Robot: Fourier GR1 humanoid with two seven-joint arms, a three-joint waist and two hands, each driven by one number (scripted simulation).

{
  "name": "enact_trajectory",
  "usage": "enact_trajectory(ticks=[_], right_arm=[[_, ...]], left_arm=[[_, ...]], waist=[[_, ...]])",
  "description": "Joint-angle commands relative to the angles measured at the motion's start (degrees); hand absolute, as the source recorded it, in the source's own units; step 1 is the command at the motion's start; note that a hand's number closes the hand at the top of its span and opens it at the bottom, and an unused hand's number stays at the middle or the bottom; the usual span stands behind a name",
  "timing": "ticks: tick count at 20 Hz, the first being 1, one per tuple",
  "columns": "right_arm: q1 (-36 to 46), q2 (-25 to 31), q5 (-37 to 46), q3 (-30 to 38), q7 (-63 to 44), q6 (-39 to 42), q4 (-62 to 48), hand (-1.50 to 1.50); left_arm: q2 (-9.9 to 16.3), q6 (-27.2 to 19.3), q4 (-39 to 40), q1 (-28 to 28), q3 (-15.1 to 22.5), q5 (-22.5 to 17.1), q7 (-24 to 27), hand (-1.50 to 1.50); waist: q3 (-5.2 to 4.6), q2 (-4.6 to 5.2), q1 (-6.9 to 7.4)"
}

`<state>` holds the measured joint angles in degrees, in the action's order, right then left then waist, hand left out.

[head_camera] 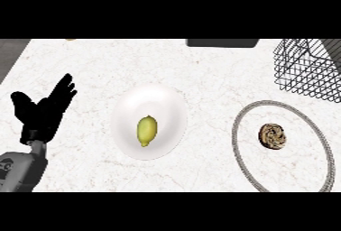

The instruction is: Pick the cupcake from the placemat and place it in the basket

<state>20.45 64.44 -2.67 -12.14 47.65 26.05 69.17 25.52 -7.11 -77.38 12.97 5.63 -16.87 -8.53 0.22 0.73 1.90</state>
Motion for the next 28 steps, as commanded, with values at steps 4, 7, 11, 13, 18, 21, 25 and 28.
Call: enact_trajectory(ticks=[4,7,11,13,18,21,25,28], right_arm=[[1.81,-8.91,3.39,-5.64,11.13,2.41,-5.89,-1.50],[2.66,-12.97,0.93,-6.83,10.28,2.26,-7.26,-1.50],[4.41,-16.58,4.47,-9.71,9.46,0.47,-9.43,-1.50],[5.12,-16.53,7.58,-10.05,10.10,0.07,-11.86,-1.50],[9.31,-18.89,13.19,-13.58,10.37,-0.91,-16.92,-1.50],[9.28,-18.43,16.17,-14.01,15.75,-2.82,-21.28,-1.50],[9.71,-23.48,18.47,-15.23,14.26,-6.77,-23.01,-1.50],[11.68,-21.56,17.88,-14.03,17.58,-4.31,-25.45,-1.50]], left_arm=[[-0.78,-0.95,-0.47,1.92,0.14,1.11,-2.27,0.00],[0.32,0.83,-1.05,0.29,-0.19,0.85,-1.36,0.00],[-0.25,1.81,-0.01,-2.11,-1.53,0.54,0.50,0.00],[-0.58,1.59,2.61,0.68,-2.31,1.66,-0.02,0.00],[-1.95,0.55,-0.99,-0.31,-1.79,2.55,-0.70,0.00],[-1.24,3.71,3.29,0.43,-3.47,1.64,0.66,0.00],[-0.02,3.13,0.67,1.10,-4.60,2.36,-2.36,0.00],[-0.93,2.84,1.66,1.86,-4.64,3.24,-1.58,0.00]], waist=[[-0.08,-0.24,-0.12],[-0.08,-0.32,0.40],[-0.16,-0.48,-0.39],[-0.19,-0.51,-1.21],[-0.17,-0.54,-0.68],[-0.18,-0.39,-1.10],[-0.17,-0.50,-1.04],[-0.17,-0.47,-1.12]])
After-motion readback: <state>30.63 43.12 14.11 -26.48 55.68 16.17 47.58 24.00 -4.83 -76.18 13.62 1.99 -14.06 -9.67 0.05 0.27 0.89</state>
